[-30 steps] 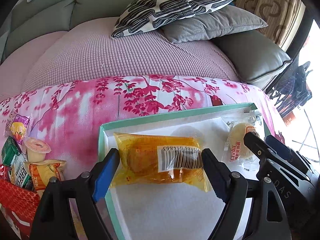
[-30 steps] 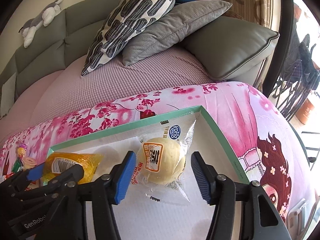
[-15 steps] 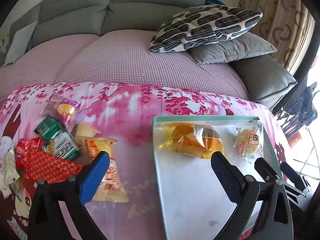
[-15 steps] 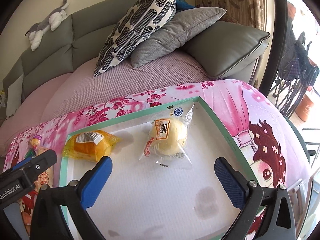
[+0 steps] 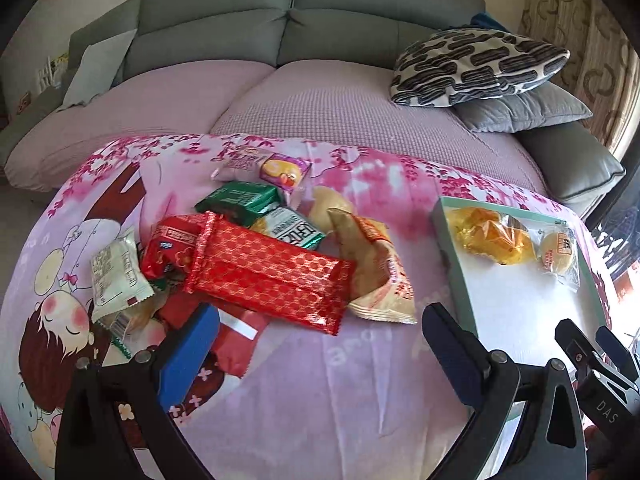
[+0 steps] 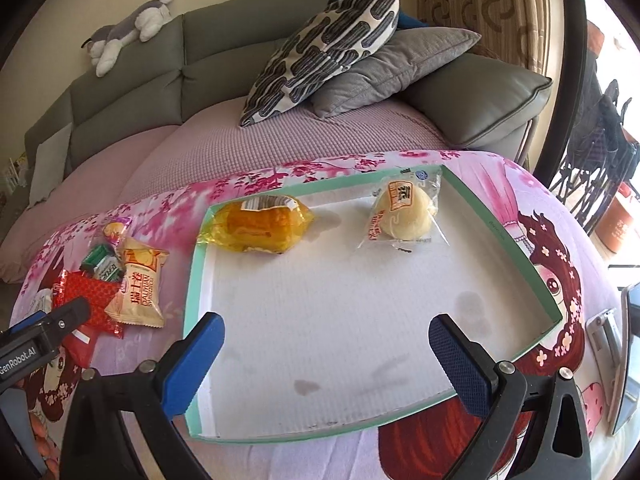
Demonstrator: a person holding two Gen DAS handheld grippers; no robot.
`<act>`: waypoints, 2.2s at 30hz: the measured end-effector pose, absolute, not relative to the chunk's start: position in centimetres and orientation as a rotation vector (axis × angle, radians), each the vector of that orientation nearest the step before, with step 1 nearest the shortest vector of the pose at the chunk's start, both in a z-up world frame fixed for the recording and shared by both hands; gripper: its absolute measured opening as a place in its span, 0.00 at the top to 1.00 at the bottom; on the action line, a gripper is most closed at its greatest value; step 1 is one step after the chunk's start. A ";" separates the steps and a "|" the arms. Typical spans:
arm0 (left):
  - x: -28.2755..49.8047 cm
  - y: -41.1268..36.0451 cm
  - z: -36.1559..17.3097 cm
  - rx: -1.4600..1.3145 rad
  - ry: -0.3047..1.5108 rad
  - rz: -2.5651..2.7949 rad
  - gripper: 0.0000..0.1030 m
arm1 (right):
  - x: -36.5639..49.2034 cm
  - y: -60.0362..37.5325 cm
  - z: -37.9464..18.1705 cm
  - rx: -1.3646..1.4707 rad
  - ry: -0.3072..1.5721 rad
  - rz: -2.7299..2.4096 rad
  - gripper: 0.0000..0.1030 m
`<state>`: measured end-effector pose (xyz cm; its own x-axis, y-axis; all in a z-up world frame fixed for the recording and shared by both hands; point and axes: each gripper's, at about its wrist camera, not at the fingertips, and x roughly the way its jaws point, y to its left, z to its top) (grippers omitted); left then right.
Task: Organize snacks
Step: 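Grasp the cream chip bag with the right gripper while the left grasps the white biscuit packet, then carry the chip bag with the right gripper while the left carries the biscuit packet to the tray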
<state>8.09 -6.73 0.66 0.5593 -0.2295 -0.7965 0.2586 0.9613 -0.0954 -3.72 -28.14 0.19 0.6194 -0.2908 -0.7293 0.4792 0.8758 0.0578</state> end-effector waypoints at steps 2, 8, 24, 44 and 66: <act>8.6 -5.6 0.8 0.005 0.939 -0.276 0.02 | -3.1 -27.1 0.7 0.241 0.778 -0.422 0.00; 10.6 -1.5 2.0 -0.048 0.901 -0.205 0.02 | -0.3 -23.9 1.4 0.206 0.779 -0.346 0.00; 14.9 10.5 -2.6 -0.259 0.986 0.055 0.02 | 7.9 -16.8 -0.9 0.158 0.829 -0.186 0.12; 15.8 10.0 -3.9 -0.345 0.975 -0.076 0.61 | 8.9 -16.6 -4.0 0.217 0.887 -0.158 0.64; 13.0 8.8 0.9 -0.337 0.837 -0.130 0.82 | 2.7 -18.5 0.7 0.276 0.775 -0.186 0.67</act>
